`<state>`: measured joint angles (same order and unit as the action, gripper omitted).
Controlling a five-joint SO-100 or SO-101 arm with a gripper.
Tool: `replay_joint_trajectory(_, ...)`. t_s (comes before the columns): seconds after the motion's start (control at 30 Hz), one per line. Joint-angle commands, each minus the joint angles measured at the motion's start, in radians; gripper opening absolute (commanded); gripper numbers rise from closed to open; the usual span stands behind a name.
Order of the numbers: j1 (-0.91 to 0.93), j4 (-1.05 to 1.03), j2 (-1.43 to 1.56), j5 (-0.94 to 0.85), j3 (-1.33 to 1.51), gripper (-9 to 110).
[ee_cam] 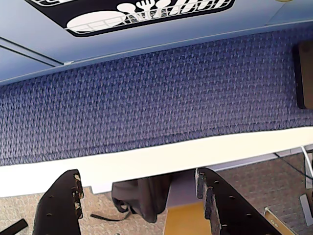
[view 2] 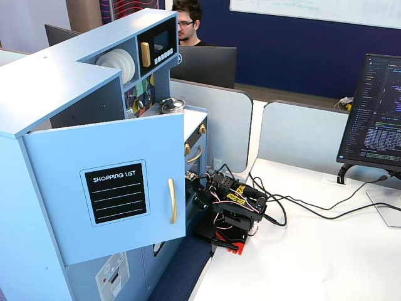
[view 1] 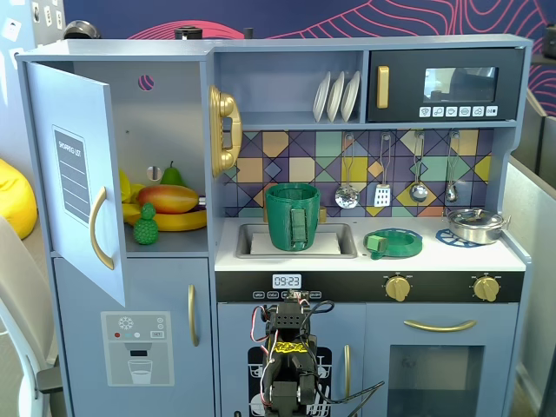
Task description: Pick up the green pineapple from the left cabinet and place it in the green recipient
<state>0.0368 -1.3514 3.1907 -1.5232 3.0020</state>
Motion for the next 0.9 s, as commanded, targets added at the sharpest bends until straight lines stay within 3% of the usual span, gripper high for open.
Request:
replay_joint_trajectory(0.0,-0.055,-0.175,-0.012,0.052,-0.005,0)
replay_joint_trajectory(0.47,-0.095,-0.137,-0.014,0.026,-0.005,0)
replay_joint_trajectory(0.73,-0.453,0.502,-0.098,0.138,-0.212,0)
replay_joint_trajectory(0.87,-0.572,0.862,-0.221,-0.08,-0.318,0)
